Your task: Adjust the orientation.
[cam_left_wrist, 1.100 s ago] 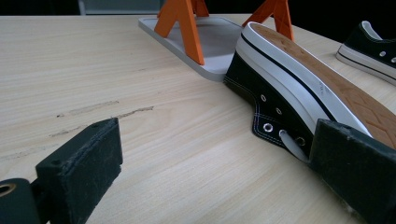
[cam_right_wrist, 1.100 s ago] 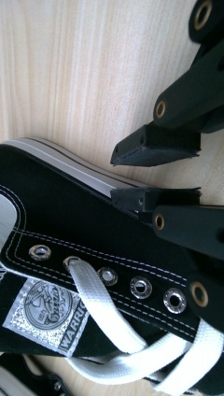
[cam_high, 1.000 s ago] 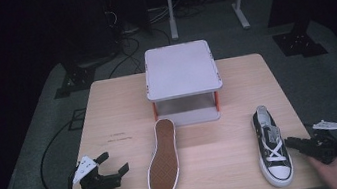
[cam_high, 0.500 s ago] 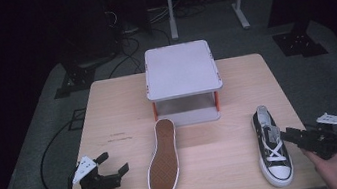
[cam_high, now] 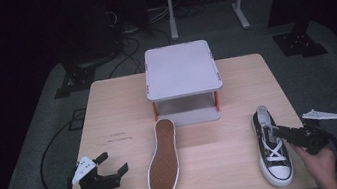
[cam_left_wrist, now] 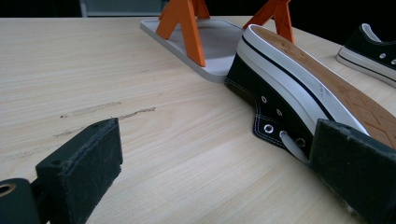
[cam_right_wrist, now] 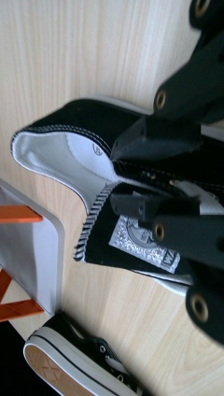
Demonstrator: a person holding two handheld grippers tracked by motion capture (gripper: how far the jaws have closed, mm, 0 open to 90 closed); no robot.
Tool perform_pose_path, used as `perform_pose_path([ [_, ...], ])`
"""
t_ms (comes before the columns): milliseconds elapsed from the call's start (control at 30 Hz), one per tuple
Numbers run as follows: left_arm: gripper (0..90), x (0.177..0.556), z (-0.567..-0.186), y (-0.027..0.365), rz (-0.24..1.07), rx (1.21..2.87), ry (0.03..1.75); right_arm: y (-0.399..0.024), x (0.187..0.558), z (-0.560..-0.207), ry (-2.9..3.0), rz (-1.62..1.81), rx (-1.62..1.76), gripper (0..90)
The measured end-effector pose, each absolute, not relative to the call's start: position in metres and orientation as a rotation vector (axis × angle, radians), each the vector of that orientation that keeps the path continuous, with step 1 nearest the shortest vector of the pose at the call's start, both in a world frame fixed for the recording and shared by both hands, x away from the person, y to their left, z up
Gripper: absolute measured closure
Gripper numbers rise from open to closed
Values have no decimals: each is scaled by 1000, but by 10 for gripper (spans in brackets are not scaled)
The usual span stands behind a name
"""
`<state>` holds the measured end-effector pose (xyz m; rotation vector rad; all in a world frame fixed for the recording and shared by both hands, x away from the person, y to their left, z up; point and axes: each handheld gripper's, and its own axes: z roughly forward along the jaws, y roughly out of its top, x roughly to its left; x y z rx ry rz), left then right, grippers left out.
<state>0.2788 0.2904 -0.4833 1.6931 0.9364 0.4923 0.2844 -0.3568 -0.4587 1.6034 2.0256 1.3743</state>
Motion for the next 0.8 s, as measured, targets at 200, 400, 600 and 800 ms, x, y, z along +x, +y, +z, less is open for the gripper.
perform_pose_path([
  [200,21,279,-483,290,494,1691,936,-358,284,-462,1995,1416,1664,863],
  [400,21,279,-483,290,495,1694,937,-372,278,-468,1868,1612,1768,876],
  [600,21,279,-483,290,495,1695,940,-375,275,-468,1808,1742,1811,877],
  [800,21,278,-483,291,500,1690,940,-360,274,-456,1819,1810,1784,879],
])
